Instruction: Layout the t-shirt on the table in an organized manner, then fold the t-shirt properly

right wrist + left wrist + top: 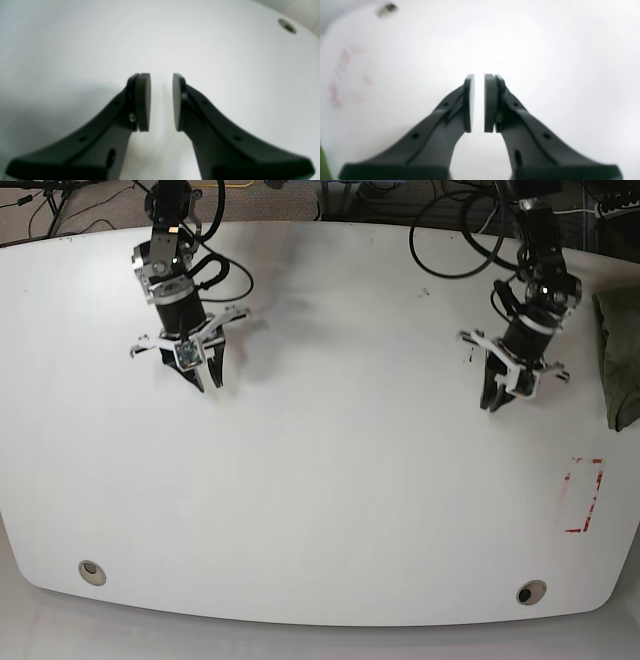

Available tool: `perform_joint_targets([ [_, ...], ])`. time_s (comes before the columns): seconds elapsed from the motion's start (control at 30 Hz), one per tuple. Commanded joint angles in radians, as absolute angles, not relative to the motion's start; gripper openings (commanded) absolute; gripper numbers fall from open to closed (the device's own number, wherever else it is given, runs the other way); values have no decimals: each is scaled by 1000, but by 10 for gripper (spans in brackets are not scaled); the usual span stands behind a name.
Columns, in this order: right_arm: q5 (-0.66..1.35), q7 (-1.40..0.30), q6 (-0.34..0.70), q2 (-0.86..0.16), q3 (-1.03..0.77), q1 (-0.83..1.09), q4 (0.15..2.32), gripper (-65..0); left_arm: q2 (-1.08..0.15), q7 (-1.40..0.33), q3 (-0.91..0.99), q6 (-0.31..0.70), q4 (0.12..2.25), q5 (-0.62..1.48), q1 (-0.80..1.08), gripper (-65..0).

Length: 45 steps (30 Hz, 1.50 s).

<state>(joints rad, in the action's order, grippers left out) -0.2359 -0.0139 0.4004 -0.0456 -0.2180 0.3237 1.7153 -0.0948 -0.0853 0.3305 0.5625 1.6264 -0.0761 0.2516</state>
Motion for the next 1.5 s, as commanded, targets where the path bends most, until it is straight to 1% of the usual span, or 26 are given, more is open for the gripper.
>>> perform_joint_targets([
  [0.0, -220, 21, 401, -42, -216, 414, 1796, -512, -105, -59, 340, 550, 1724, -61, 332, -601],
  [0.2, -91, 22, 404, -42, -216, 621, 1883, -512, -45, -62, 341, 552, 1867, -59, 573, -606],
  [0.37, -38, 22, 406, -50, -216, 769, 1928, -512, -30, -62, 343, 552, 1936, -59, 754, -606],
  [0.47, -21, 24, 407, -51, -214, 843, 1934, -512, -28, -62, 358, 552, 1951, -59, 840, -606],
  [0.6, 31, 25, 407, -50, -216, 949, 1934, -514, 4, -62, 400, 553, 1951, -58, 957, -607],
  [0.83, 79, 25, 407, -50, -209, 1110, 1931, -514, 31, -64, 441, 553, 1906, -59, 1096, -607],
  [0.93, 77, 24, 407, -47, -205, 1153, 1890, -514, 28, -64, 438, 553, 1837, -59, 1118, -607],
  [1.07, 76, 24, 407, -50, -173, 1159, 1796, -514, 28, -62, 433, 553, 1704, -59, 1099, -607],
  [1.27, 76, 38, 407, -73, -156, 1081, 1547, -514, 5, -58, 386, 555, 1402, -62, 974, -606],
  [1.33, 74, 82, 407, -71, -156, 1030, 1428, -514, -22, -53, 354, 553, 1256, -61, 898, -606],
  [1.47, 74, 148, 407, -74, -160, 944, 1259, -514, -42, -12, 318, 549, 1046, -62, 785, -604],
])
